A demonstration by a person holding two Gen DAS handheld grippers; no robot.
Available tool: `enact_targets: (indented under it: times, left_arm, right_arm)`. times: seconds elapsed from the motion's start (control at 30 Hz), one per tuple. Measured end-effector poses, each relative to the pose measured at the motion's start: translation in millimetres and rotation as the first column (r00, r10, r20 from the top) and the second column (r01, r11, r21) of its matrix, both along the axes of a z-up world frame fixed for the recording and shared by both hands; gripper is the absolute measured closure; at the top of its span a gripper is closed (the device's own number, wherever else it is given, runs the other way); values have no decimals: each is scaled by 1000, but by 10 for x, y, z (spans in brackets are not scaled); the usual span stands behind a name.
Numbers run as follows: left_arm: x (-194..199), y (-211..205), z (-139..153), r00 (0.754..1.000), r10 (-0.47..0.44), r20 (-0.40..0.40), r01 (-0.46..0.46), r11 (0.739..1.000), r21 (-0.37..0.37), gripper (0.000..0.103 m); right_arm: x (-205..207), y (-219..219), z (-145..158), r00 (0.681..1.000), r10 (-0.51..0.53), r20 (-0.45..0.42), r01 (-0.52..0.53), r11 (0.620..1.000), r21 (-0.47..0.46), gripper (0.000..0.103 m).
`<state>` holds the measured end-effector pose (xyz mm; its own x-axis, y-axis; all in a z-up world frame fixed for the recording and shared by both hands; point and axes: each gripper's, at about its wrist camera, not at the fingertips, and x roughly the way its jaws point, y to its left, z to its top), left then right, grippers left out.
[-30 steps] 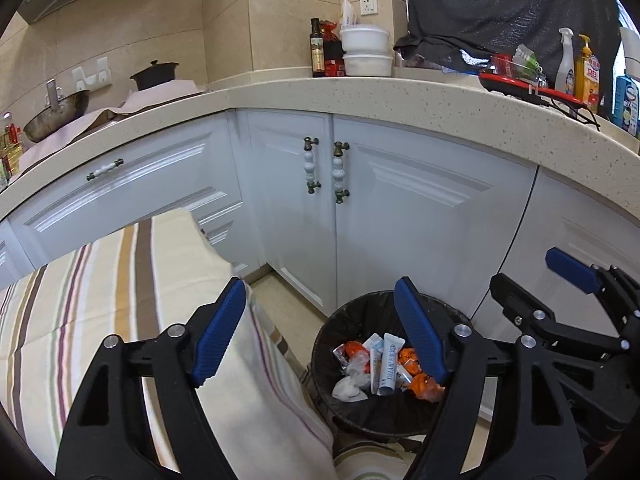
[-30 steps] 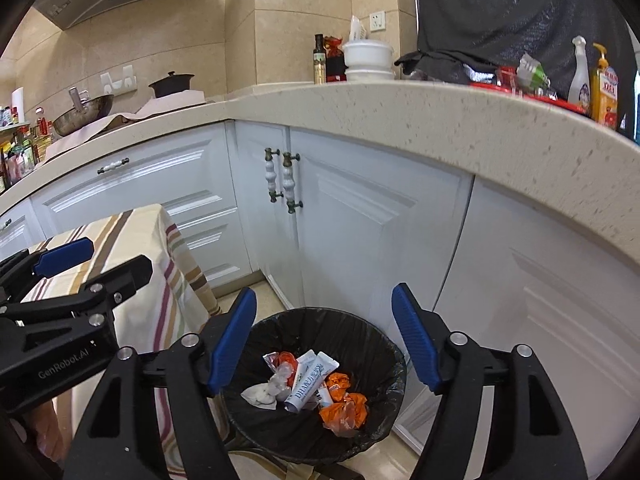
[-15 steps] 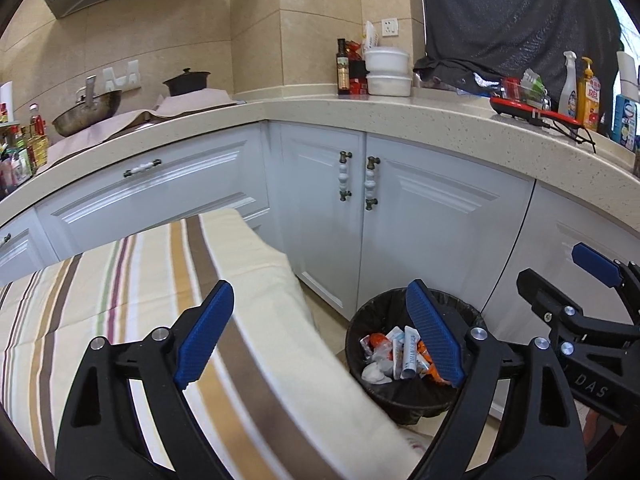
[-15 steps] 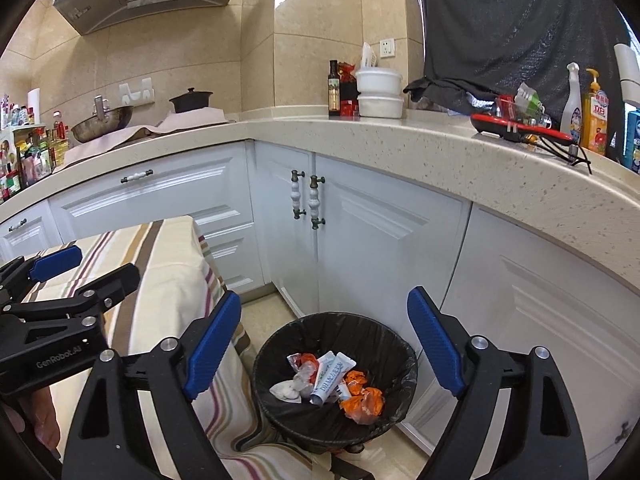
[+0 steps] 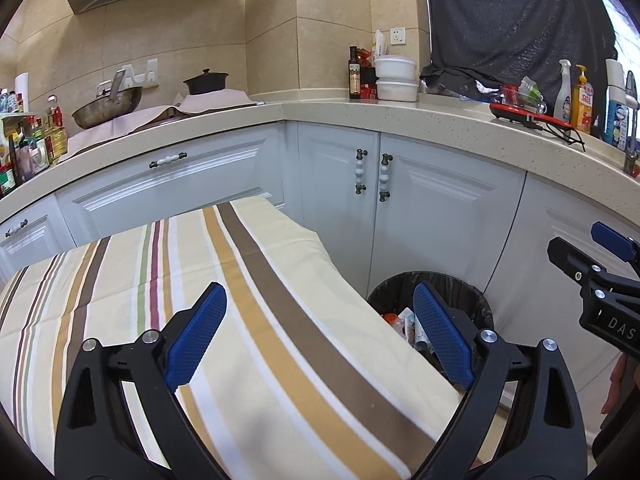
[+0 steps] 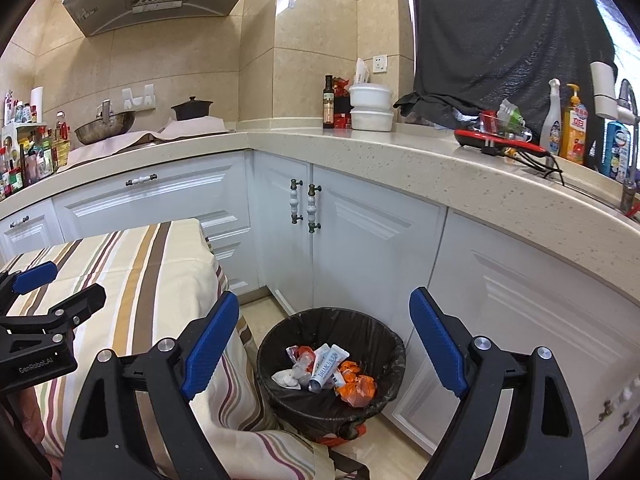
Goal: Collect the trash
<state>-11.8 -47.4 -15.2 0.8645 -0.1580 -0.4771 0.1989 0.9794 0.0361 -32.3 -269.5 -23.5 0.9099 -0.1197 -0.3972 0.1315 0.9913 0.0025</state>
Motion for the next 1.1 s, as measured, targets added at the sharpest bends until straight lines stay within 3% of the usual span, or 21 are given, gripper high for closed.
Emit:
enact_targets:
  times: [0.47, 1.1]
  left_arm:
    - [-309, 117, 170, 999, -1, 38, 2, 999, -37, 7]
    - [-341, 164, 198, 999, 21, 39, -19, 999, -50, 7]
  right_arm:
    - [-363, 172, 129, 999, 0, 44, 2, 1000, -24, 18]
    - [-393, 236, 146, 998, 16, 57, -15, 1000, -27, 18]
